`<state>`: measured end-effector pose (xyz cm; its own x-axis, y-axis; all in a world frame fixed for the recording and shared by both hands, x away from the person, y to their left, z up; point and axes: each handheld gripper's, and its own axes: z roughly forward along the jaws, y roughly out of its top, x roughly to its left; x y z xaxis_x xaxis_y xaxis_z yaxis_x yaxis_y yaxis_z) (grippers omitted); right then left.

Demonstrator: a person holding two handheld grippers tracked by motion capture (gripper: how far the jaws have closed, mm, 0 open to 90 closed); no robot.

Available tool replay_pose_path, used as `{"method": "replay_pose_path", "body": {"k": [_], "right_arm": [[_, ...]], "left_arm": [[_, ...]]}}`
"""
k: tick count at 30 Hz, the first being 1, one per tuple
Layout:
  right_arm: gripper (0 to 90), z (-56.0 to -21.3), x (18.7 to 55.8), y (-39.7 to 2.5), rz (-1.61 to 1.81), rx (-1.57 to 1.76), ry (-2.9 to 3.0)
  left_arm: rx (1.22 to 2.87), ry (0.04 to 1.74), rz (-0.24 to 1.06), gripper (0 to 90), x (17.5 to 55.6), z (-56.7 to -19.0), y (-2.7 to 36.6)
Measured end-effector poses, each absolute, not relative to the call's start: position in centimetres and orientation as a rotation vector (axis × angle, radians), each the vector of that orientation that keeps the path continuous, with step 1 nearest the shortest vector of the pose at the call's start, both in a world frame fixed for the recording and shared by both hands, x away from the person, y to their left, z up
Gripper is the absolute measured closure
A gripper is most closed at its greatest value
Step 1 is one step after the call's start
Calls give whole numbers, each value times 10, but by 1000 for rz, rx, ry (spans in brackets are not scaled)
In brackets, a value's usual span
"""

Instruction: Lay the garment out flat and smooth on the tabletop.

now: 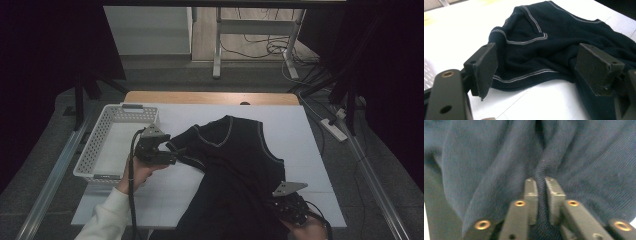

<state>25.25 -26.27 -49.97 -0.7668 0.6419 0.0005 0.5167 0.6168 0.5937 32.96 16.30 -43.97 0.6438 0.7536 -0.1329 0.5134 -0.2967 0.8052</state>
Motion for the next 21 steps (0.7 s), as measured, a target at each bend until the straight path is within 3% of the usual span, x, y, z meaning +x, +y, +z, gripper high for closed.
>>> {"method": "replay_pose_path", "body": {"k": [5, 14, 21], "right_arm": [[483, -487, 265, -257, 958, 991, 2519], [392, -485, 303, -254, 1005, 1011, 2448], [391, -488, 329, -260, 981, 1070, 2411]], "left_arm": [[1977, 994, 339, 191, 332, -440, 160], [1972, 1003, 335, 191, 336, -441, 161], [1978, 999, 333, 190, 335, -442, 159]]}}
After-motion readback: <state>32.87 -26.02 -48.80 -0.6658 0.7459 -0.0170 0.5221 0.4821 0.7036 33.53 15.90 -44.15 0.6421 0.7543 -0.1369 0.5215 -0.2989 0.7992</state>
